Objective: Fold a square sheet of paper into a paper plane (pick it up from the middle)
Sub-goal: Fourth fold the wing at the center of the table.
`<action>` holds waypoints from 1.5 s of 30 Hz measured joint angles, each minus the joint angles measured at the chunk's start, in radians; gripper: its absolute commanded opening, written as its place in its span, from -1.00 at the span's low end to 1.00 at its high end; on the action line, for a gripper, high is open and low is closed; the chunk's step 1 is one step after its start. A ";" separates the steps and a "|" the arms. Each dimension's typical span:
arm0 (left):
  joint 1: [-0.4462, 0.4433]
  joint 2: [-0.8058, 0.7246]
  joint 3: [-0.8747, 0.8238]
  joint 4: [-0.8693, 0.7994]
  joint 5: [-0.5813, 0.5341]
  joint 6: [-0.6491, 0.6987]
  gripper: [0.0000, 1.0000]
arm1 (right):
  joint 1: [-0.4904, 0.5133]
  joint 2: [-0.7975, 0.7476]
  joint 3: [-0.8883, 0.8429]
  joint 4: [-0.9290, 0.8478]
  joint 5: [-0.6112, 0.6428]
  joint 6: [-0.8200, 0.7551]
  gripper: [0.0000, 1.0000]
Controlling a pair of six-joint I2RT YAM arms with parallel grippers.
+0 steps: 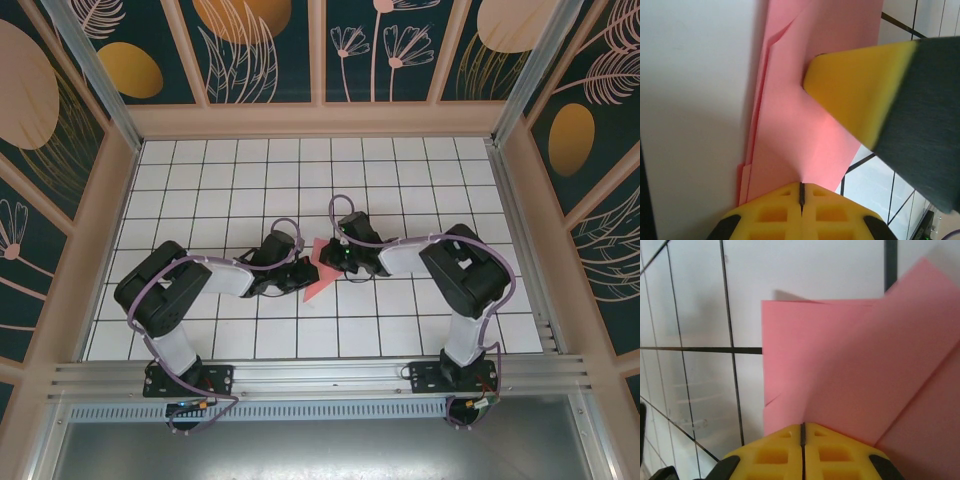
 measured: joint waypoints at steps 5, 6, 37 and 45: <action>0.000 -0.013 0.000 -0.033 0.001 0.035 -0.81 | 0.000 0.003 0.001 0.001 0.005 0.024 -0.86; 0.000 -0.018 0.000 -0.044 0.002 0.046 -0.80 | 0.000 0.003 0.001 0.001 0.005 0.026 -0.86; 0.004 -0.267 -0.080 -0.467 0.064 0.262 -0.74 | 0.001 0.016 0.024 -0.016 0.002 0.029 -0.85; 0.004 -0.301 -0.047 -0.406 0.056 0.204 -0.68 | 0.001 0.017 0.024 -0.015 0.002 0.031 -0.84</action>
